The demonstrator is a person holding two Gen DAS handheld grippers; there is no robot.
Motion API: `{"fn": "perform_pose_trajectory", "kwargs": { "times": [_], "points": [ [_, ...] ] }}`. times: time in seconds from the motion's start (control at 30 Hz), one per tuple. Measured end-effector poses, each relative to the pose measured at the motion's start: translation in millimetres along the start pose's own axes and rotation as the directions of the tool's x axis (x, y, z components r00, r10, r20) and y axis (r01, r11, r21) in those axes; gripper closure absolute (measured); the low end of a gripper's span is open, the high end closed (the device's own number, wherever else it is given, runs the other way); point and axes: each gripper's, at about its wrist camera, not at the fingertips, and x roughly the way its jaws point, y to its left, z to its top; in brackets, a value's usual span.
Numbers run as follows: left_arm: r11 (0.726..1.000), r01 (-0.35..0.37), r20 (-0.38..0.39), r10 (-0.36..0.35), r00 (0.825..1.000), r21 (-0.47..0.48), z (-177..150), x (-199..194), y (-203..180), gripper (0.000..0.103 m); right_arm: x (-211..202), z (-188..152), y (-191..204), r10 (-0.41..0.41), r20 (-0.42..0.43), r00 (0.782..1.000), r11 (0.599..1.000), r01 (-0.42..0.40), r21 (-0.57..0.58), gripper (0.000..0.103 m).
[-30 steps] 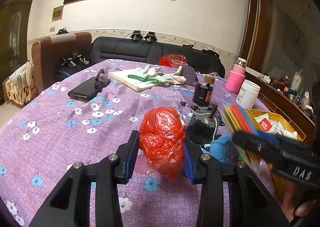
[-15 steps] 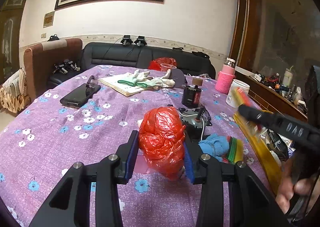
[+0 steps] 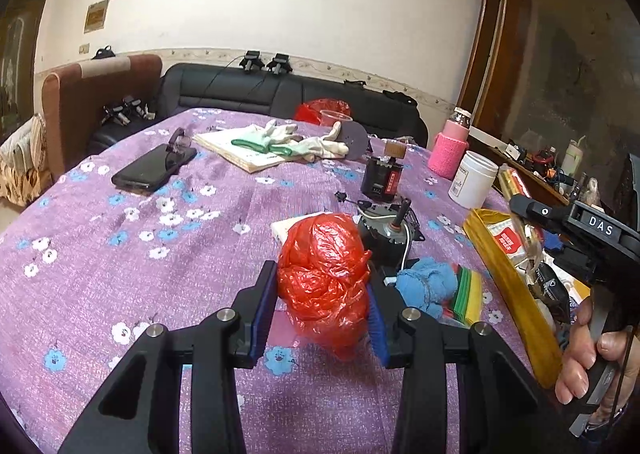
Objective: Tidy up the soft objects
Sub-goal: 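Carry the red plastic bag and red-blue striped bag over the tray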
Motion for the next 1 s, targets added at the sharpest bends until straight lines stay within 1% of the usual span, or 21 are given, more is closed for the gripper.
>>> {"fn": "perform_pose_trajectory", "kwargs": {
  "times": [0.1,0.17,0.23,0.37,0.47,0.57,0.67,0.7,0.77,0.83,0.9,1.0],
  "points": [
    [1.000,0.001,-0.005,-0.001,1.000,0.021,-1.1,-0.7,-5.8,0.064,-10.5,5.9,-8.4,-0.019,0.036,0.999,0.999,0.018,0.028,0.058],
    [0.999,0.006,-0.015,-0.005,1.000,0.044,-2.1,-2.9,-14.3,0.064,-18.7,12.5,-18.6,-0.050,0.059,0.997,0.997,0.047,0.055,0.058],
    [0.998,0.039,-0.044,-0.037,0.998,0.052,-1.7,-5.3,-26.3,0.064,-25.9,17.2,-34.2,-0.085,0.070,0.994,0.991,0.076,0.112,0.058],
    [0.990,0.106,-0.071,-0.100,0.993,0.091,3.3,-12.5,-58.0,0.064,-36.5,23.1,-60.3,-0.103,0.077,0.992,0.973,0.085,0.216,0.058],
    [0.978,0.176,-0.100,-0.165,0.981,0.111,9.2,-16.5,-85.7,0.064,-50.8,28.7,-70.7,-0.106,0.097,0.990,0.963,0.077,0.260,0.058],
    [0.959,0.249,-0.135,-0.232,0.963,0.132,12.6,-17.2,-116.5,0.064,-76.1,32.3,-80.8,-0.112,0.136,0.984,0.958,0.070,0.278,0.058],
    [0.934,0.314,-0.169,-0.286,0.943,0.172,8.8,-15.3,-151.3,0.063,-103.3,34.7,-95.9,-0.136,0.151,0.979,0.957,0.090,0.276,0.058],
    [0.925,0.333,-0.180,-0.302,0.936,0.182,6.7,-13.8,-162.5,0.063,-109.8,36.0,-101.8,-0.151,0.147,0.977,0.956,0.107,0.274,0.058],
    [0.904,0.381,-0.218,-0.338,0.915,0.196,0.4,-8.2,-186.5,0.063,-123.1,37.8,-113.8,-0.198,0.141,0.970,0.949,0.154,0.274,0.058],
    [0.882,0.426,-0.265,-0.369,0.891,0.201,-7.3,0.7,-210.0,0.063,-133.5,41.1,-129.2,-0.241,0.124,0.963,0.940,0.199,0.278,0.058],
    [0.864,0.458,-0.307,-0.387,0.870,0.210,-15.9,10.3,-233.0,0.063,-137.4,45.6,-140.3,-0.266,0.101,0.959,0.931,0.228,0.283,0.058],
    [0.848,0.483,-0.351,-0.393,0.850,0.220,-27.1,23.9,-258.3,0.063,-139.6,53.8,-154.3,-0.290,0.064,0.955,0.925,0.262,0.276,0.058]
  ]
}}
